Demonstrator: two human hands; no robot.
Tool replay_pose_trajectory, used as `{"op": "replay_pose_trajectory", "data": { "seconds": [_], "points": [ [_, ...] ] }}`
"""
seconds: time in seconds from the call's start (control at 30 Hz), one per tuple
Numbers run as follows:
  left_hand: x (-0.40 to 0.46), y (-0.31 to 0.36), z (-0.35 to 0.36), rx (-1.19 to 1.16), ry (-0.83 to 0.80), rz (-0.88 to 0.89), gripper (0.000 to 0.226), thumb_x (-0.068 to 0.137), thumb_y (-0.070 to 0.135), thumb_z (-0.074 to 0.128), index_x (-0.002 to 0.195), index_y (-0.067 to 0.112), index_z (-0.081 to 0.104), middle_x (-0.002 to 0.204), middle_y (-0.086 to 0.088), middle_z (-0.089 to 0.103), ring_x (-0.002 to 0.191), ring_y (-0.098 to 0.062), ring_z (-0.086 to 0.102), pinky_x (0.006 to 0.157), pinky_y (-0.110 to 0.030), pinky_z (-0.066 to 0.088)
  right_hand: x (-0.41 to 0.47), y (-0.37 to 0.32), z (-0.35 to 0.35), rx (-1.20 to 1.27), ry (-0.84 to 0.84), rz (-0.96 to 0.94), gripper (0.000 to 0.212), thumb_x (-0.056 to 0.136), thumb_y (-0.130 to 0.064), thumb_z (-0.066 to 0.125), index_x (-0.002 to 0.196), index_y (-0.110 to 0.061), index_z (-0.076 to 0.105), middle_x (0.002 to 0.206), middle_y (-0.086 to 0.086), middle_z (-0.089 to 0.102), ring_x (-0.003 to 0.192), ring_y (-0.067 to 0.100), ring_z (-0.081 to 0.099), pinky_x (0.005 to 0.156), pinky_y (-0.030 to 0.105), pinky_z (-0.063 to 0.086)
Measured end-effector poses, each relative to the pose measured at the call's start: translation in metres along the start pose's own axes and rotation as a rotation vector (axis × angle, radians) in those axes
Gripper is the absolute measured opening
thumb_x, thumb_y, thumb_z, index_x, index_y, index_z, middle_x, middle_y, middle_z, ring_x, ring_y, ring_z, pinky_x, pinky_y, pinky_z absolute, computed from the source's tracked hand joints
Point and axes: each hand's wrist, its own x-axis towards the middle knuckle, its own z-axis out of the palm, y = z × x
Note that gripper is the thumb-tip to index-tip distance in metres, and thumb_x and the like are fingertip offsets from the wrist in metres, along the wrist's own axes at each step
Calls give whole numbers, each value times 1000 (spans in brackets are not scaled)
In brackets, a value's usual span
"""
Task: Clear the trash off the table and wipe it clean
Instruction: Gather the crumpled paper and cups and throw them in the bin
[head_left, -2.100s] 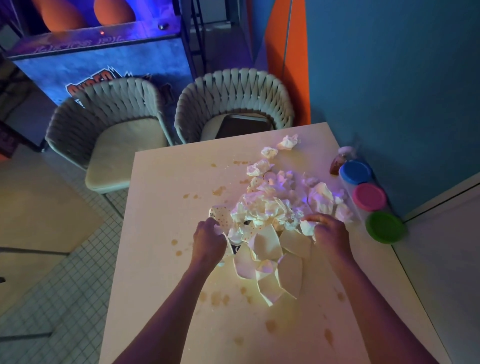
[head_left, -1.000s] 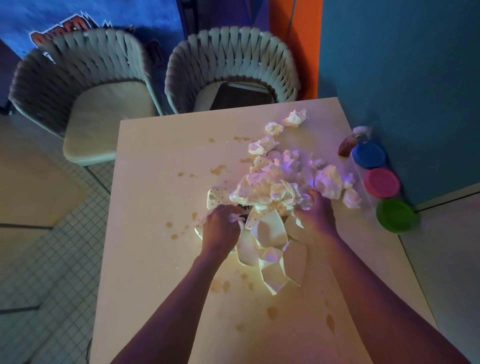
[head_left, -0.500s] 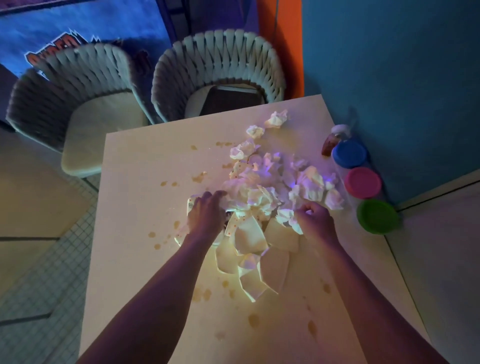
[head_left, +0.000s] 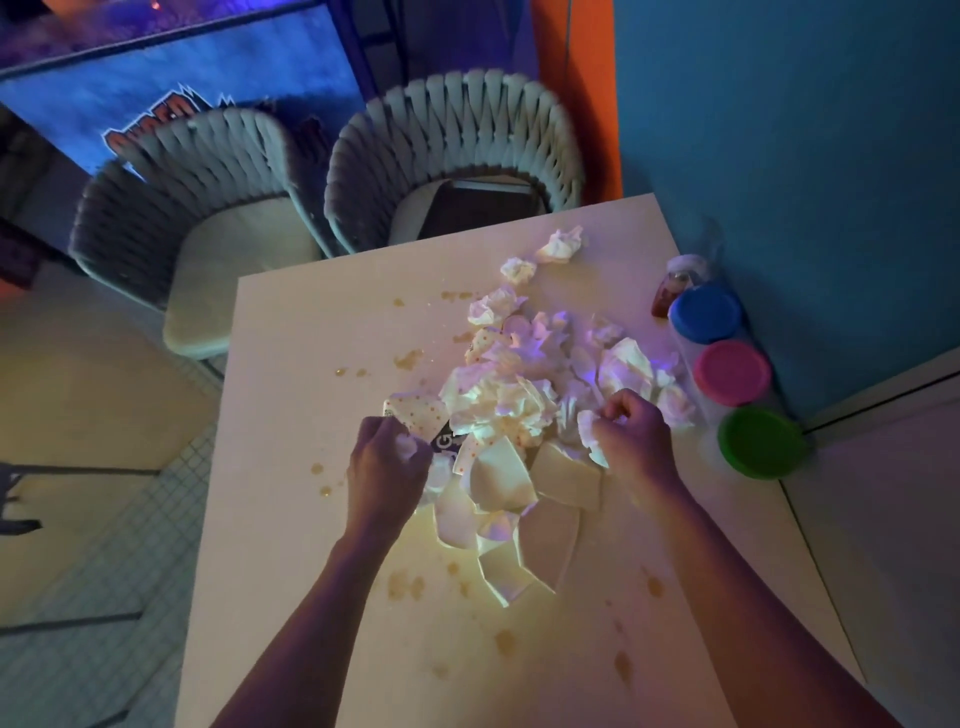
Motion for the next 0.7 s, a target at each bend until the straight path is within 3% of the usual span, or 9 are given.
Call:
{"op": "replay_pose_trajectory", "data": {
  "seconds": [0.13, 0.27, 0.33, 0.37, 0.47, 0.6, 0.7],
  "points": [
    [-16, 4, -8, -109, -47, -110, 21, 80, 3, 59, 90, 21, 63, 90, 3, 68, 76, -27, 64, 66, -34, 51, 8, -5, 8, -81, -23, 23, 11, 81, -13, 60, 91, -16, 60, 85, 2, 65, 82, 26, 60, 69, 32, 42],
    [-18, 22, -8, -126, -152, -158, 20, 84, 11, 56, 89, 30, 53, 67, 4, 61, 70, -31, 59, 60, -35, 45, 19, -3, 17, -334, -141, 106, 54, 82, -50, 65, 125, -20, 50, 115, 11, 64, 107, 36, 60, 85, 40, 47],
    [-11, 31, -6, -101, -211, -172, 8, 88, 28, 59, 95, 30, 55, 75, -2, 67, 78, -31, 60, 67, -35, 43, 22, -1, 20, -443, -177, 96, 66, 80, -62, 68, 129, -22, 47, 121, 10, 61, 114, 36, 58, 86, 40, 45],
    [-7, 36, -4, -61, -244, -192, 13, 89, 38, 59, 99, 30, 57, 84, -3, 71, 83, -31, 60, 70, -35, 42, 23, 0, 22, -472, -184, 76, 66, 80, -64, 68, 128, -24, 48, 123, 10, 62, 116, 35, 57, 86, 40, 44],
    [7, 47, 10, 75, -320, -213, 36, 88, 52, 59, 117, 31, 59, 109, -3, 71, 102, -32, 63, 75, -35, 42, 26, 3, 25, -512, -185, 27, 56, 84, -58, 68, 129, -29, 53, 125, 9, 64, 115, 34, 59, 81, 37, 41],
    [26, 51, 33, 222, -418, -186, 59, 90, 51, 62, 143, 29, 48, 128, -9, 66, 118, -35, 60, 86, -40, 45, 28, 5, 24, -536, -158, 13, 43, 88, -43, 62, 128, -26, 61, 122, 12, 65, 109, 35, 62, 85, 39, 47],
    [36, 51, 46, 305, -457, -188, 58, 90, 52, 64, 140, 25, 53, 126, -11, 67, 117, -37, 61, 83, -39, 45, 27, 8, 21, -498, -142, 17, 34, 88, -35, 56, 119, -21, 64, 118, 13, 63, 106, 37, 62, 85, 40, 49]
  ]
}}
